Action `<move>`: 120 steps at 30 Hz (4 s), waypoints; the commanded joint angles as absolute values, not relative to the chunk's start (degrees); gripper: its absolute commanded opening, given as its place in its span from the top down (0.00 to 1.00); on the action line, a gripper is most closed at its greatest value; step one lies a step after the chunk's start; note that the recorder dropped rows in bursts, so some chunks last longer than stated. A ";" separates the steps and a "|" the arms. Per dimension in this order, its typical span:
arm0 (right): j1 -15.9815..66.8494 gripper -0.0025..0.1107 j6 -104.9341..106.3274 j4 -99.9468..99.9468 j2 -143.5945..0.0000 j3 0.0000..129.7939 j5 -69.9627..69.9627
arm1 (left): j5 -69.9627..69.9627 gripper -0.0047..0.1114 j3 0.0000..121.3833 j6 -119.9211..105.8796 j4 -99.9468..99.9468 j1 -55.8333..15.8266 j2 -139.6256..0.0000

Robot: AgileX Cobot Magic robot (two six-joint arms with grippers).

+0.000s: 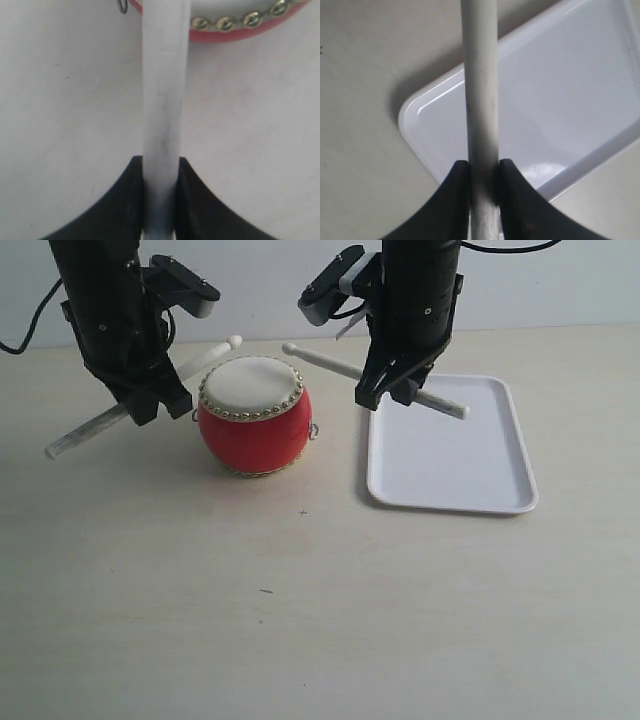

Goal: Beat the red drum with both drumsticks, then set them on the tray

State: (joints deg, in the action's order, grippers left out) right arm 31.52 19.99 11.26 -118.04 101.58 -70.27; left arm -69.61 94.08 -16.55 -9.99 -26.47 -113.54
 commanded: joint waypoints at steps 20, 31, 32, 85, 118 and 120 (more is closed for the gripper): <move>31.22 0.98 20.42 11.62 -117.86 101.61 -69.96 | -69.96 0.96 93.59 -14.49 -19.01 -28.27 -111.99; 31.22 0.98 20.31 11.62 -117.86 101.61 -69.96 | -69.96 0.96 91.33 -16.25 -14.47 -28.79 -118.13; 31.22 0.98 20.31 11.62 -117.86 101.61 -69.96 | -69.96 0.96 91.33 -16.10 -14.47 -28.78 -118.56; 31.33 0.98 16.48 4.91 -106.82 106.32 -69.96 | -69.96 0.96 91.46 -13.04 -15.47 -29.14 -103.22; 31.33 0.98 16.77 2.27 -108.36 106.08 -69.96 | -69.96 0.96 91.35 -12.75 -16.35 -29.14 -100.10; 31.33 0.98 16.77 1.85 -110.07 106.08 -69.96 | -69.96 0.96 91.35 -12.75 -16.35 -29.14 -100.10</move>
